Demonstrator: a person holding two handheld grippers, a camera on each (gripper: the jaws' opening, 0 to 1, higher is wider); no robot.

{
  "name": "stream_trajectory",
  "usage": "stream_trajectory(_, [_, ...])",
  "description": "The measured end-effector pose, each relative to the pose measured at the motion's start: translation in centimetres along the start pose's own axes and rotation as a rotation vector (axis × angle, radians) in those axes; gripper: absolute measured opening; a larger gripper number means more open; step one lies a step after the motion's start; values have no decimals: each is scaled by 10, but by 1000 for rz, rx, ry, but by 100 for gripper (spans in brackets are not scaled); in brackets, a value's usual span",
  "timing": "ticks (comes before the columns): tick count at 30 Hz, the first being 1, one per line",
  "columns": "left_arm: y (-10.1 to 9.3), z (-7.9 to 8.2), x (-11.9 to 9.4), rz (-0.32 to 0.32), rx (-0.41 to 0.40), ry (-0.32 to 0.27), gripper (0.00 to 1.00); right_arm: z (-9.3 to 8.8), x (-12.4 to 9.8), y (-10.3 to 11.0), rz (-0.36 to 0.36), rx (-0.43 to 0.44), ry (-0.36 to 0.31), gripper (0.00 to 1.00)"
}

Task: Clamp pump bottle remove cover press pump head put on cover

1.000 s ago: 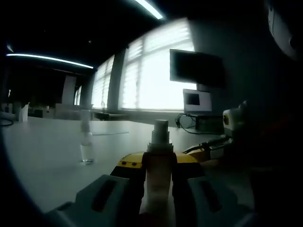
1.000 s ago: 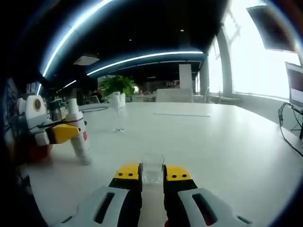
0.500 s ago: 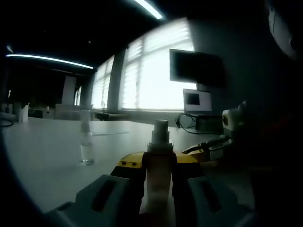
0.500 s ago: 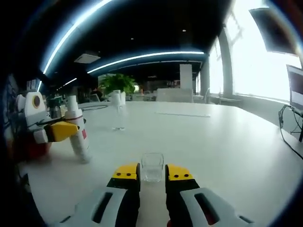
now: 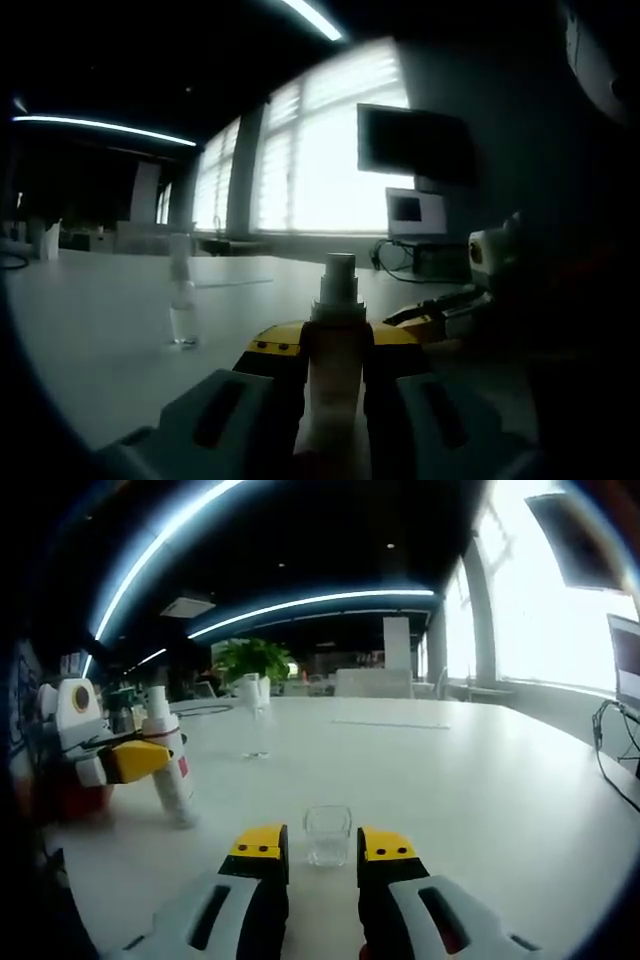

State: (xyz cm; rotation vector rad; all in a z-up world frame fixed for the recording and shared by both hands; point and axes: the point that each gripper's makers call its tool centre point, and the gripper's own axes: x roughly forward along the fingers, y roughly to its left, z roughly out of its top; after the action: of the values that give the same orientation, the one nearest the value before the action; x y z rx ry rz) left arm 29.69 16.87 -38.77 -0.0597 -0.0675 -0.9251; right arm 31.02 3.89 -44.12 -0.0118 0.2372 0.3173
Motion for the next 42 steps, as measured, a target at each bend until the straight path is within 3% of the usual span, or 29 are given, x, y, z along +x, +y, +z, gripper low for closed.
stream_trajectory(10, [0, 0, 1, 4, -3, 1, 12, 11, -9, 6, 26, 19, -71, 22])
stream_trajectory(14, [0, -1, 1, 2, 5, 6, 12, 11, -9, 7, 27, 19, -74, 22])
stream_trajectory(17, [0, -8, 3, -5, 0, 45, 13, 12, -9, 8, 26, 21, -78, 22])
stream_trajectory(30, [7, -4, 4, 6, -61, 27, 15, 13, -10, 7, 21, 28, -88, 21])
stream_trajectory(42, [-4, -8, 6, -22, -16, 54, 15, 15, -10, 5, 15, 30, -99, 21])
